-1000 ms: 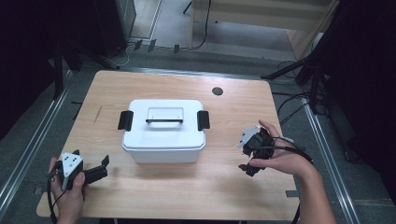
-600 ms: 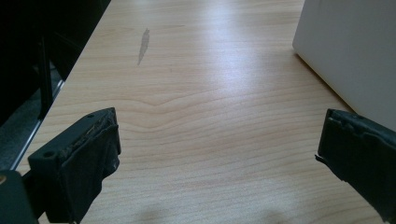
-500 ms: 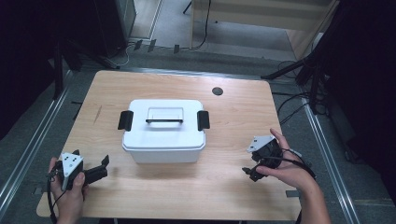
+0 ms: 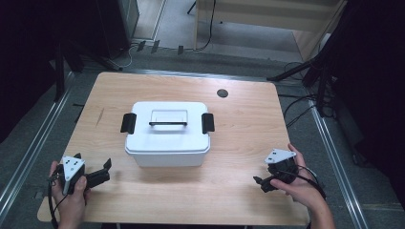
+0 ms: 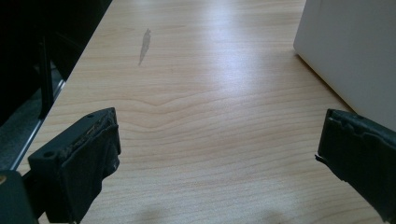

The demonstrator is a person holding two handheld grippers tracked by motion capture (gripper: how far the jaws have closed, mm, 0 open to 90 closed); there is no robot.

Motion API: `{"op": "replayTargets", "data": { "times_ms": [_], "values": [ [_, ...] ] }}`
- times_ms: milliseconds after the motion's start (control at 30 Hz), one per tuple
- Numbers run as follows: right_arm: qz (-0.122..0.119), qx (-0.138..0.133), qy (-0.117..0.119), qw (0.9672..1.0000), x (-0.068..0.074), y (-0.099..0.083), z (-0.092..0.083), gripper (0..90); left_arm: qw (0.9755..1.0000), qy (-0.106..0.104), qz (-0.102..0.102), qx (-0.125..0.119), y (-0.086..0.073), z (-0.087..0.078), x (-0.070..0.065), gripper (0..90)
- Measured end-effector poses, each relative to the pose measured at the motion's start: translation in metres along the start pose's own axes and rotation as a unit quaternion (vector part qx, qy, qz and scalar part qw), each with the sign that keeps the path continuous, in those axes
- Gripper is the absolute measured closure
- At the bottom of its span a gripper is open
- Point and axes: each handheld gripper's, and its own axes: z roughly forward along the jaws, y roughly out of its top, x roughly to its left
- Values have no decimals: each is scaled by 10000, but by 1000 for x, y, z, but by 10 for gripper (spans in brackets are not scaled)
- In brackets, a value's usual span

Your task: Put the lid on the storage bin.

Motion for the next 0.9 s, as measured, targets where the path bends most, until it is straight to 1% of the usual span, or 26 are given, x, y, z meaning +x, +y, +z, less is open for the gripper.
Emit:
{"op": "replayTargets", "data": {
  "times_ms": [100, 233, 267, 367, 433, 500, 533, 633, 833, 867, 900],
  "values": [
    [127, -103, -85, 9998, -1, -11, 1, 0, 10000, 5, 15, -4, 0, 0, 0, 0],
    [371, -176, -195, 9990, -2, -24, 0, 0, 10000, 12, 11, -9, 0, 0, 0, 0],
    [467, -240, -229, 9984, -3, -28, -1, 0, 10000, 13, 11, -8, 0, 0, 0, 0],
    [655, -352, -264, 9969, -4, -35, -2, 0, 10000, 13, 1, -1, 0, 0, 0, 0],
    [737, -415, -306, 9960, -4, -39, -2, 0, 10000, 19, 2, -2, 0, 0, 0, 0],
    [814, -535, -392, 9945, -3, -44, -3, 0, 10000, 28, 5, -13, 0, 0, 0, 0],
    [915, -604, -413, 9931, -4, -46, -4, 0, 10000, 23, 6, -6, 0, 0, 0, 0],
    [1109, -765, -473, 9898, -3, -53, -4, 0, 10000, 18, -1, 1, 0, 0, 0, 0],
    [1330, -864, -588, 9856, -1, -66, 0, 0, 10000, 31, 22, -4, 0, 0, 0, 0],
    [1413, -911, -636, 9837, -1, -68, 0, 0, 10000, 32, 19, -2, 0, 0, 0, 0],
    [1435, -955, -678, 9827, -1, -69, 0, 0, 10000, 34, 19, 4, 0, 0, 0, 0]
  ]
}}
